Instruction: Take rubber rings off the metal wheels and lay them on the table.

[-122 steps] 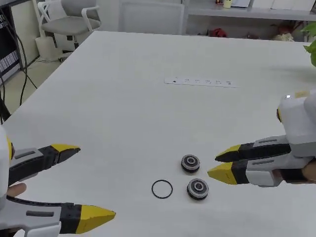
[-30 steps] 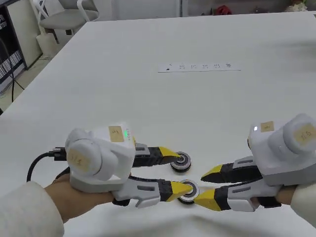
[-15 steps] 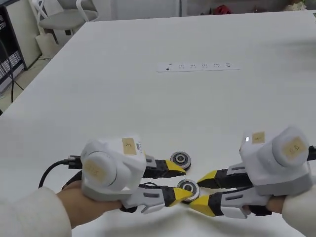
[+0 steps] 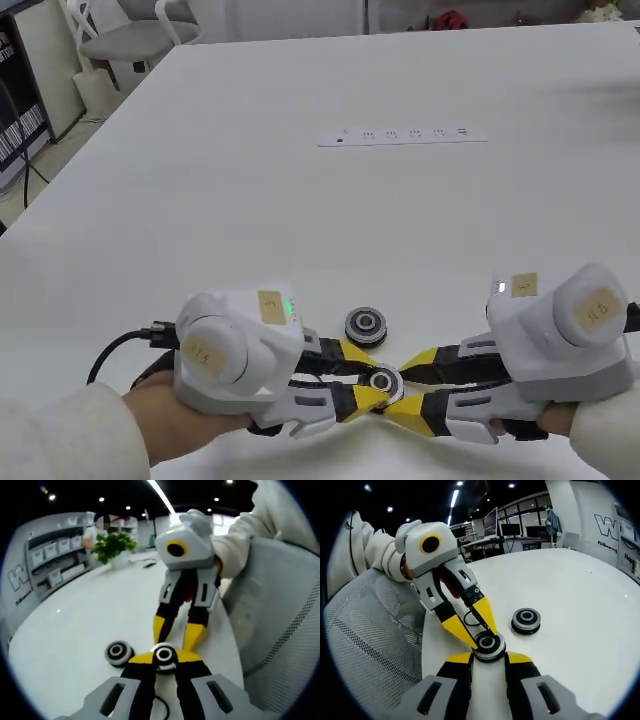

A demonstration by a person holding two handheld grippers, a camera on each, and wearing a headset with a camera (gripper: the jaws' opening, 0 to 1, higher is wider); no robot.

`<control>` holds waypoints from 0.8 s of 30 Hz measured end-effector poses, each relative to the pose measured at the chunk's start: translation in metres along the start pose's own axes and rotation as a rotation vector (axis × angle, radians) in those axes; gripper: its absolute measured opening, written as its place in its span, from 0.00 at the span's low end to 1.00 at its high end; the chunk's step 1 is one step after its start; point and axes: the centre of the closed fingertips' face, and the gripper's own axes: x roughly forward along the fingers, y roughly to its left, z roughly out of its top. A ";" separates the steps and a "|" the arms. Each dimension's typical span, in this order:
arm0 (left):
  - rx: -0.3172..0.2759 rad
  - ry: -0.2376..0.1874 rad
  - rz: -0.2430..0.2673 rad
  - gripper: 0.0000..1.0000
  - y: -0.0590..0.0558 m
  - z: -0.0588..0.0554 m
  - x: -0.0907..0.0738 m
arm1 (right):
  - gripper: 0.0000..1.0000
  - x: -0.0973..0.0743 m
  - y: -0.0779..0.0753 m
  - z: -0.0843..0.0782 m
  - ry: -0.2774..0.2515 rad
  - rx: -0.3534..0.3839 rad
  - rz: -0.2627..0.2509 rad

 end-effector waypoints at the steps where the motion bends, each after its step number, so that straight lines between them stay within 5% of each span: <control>1: -0.006 0.000 0.001 0.15 0.001 0.000 0.000 | 0.23 0.000 0.000 0.000 -0.001 0.000 0.000; 24: -0.027 -0.014 0.001 0.14 0.003 -0.001 0.000 | 0.20 -0.005 -0.001 0.001 -0.018 0.018 0.002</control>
